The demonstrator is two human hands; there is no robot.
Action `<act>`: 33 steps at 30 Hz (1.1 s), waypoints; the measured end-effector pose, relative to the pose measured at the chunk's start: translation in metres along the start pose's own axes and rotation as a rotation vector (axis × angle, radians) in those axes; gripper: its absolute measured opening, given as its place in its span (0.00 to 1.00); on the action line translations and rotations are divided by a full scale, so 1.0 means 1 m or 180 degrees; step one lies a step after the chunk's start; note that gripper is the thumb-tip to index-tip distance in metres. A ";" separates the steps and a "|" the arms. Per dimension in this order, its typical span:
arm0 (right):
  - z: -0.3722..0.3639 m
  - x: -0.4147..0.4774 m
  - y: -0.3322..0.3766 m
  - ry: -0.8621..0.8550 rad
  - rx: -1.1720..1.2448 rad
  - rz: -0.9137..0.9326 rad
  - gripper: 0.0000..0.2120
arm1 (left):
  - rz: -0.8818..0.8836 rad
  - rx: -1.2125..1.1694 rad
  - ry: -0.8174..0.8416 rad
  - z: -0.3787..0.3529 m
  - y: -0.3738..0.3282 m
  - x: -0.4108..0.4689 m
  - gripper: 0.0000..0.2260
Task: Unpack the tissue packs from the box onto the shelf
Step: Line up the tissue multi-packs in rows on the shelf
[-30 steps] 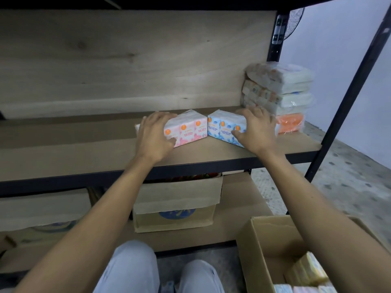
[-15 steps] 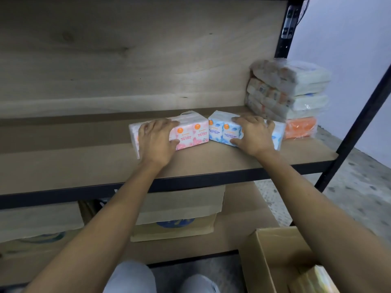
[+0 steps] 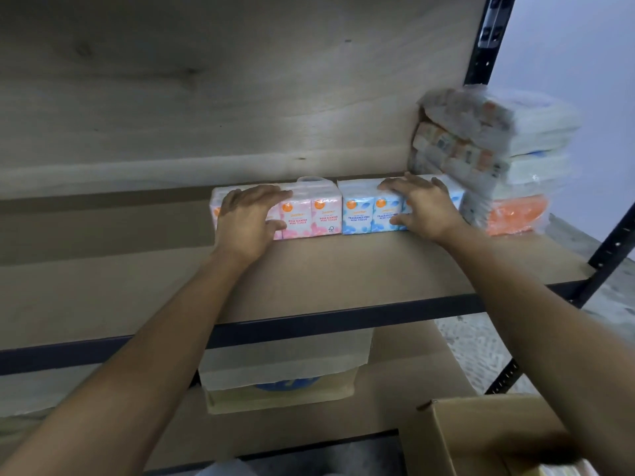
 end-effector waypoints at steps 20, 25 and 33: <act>-0.046 0.099 -0.046 -0.0258 0.0113 0.0254 0.34 | -0.0209 0.0053 -0.0148 -0.060 0.046 0.079 0.26; -0.053 0.120 -0.051 -0.0256 0.0051 0.0314 0.35 | -0.0113 0.0090 -0.0117 -0.072 0.058 0.094 0.26; -0.065 0.146 -0.059 -0.0248 0.0156 0.0264 0.33 | -0.0042 -0.0208 0.0049 -0.084 0.070 0.116 0.26</act>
Point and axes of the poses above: each hand's wrist, its own x-axis towards the middle knuckle, its own z-axis out of the back of the hand, y = z × x, the point moved 2 cm from there along x, towards the middle knuckle, and after that the axes turned 1 degree about -z, right-handed, at the moved point
